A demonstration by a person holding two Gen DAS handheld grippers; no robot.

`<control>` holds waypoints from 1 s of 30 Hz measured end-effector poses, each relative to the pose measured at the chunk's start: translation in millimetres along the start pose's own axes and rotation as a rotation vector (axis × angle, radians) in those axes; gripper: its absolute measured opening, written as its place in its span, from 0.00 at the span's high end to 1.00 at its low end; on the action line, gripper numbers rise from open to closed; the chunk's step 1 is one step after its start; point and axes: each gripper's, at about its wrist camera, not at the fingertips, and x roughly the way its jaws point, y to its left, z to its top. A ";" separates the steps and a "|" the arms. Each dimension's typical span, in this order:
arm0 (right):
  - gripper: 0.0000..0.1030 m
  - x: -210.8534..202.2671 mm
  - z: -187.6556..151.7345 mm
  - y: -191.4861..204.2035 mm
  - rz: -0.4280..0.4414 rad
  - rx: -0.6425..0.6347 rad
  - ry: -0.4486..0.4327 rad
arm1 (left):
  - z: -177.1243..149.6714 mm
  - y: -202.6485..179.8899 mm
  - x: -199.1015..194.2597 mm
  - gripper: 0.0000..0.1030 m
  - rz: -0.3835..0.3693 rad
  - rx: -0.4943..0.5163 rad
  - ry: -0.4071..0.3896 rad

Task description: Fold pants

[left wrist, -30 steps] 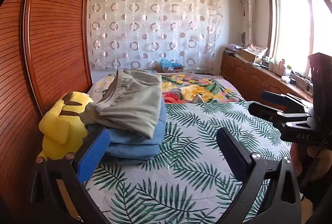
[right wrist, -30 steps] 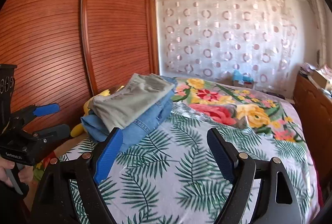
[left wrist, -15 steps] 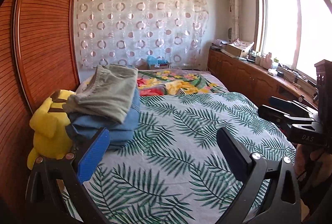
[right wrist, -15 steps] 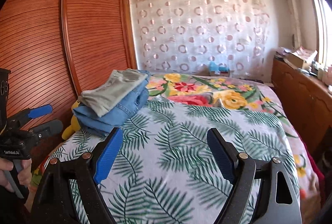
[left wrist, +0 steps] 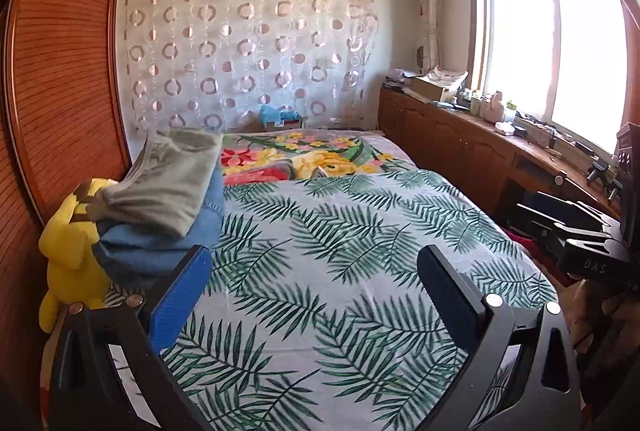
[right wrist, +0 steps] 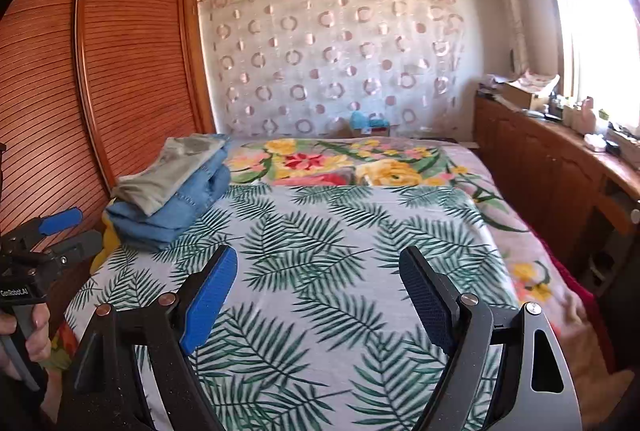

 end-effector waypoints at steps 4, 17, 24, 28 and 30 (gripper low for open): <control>0.18 -10.2 4.5 9.5 -0.017 0.010 -0.020 | 11.1 -8.6 -8.8 0.01 -0.008 0.010 -0.023; 0.18 -62.3 9.2 45.7 -0.025 0.003 -0.122 | 37.7 -11.8 -54.7 0.01 0.014 0.013 -0.111; 0.18 -63.3 0.6 43.9 -0.034 -0.012 -0.131 | 36.9 -10.0 -57.9 0.01 0.016 0.009 -0.113; 0.18 -56.1 4.0 35.5 -0.034 -0.017 -0.130 | 36.4 -7.5 -59.4 0.01 0.023 0.007 -0.112; 0.18 -55.9 3.9 35.3 -0.035 -0.017 -0.130 | 35.7 -5.8 -60.5 0.01 0.023 0.004 -0.111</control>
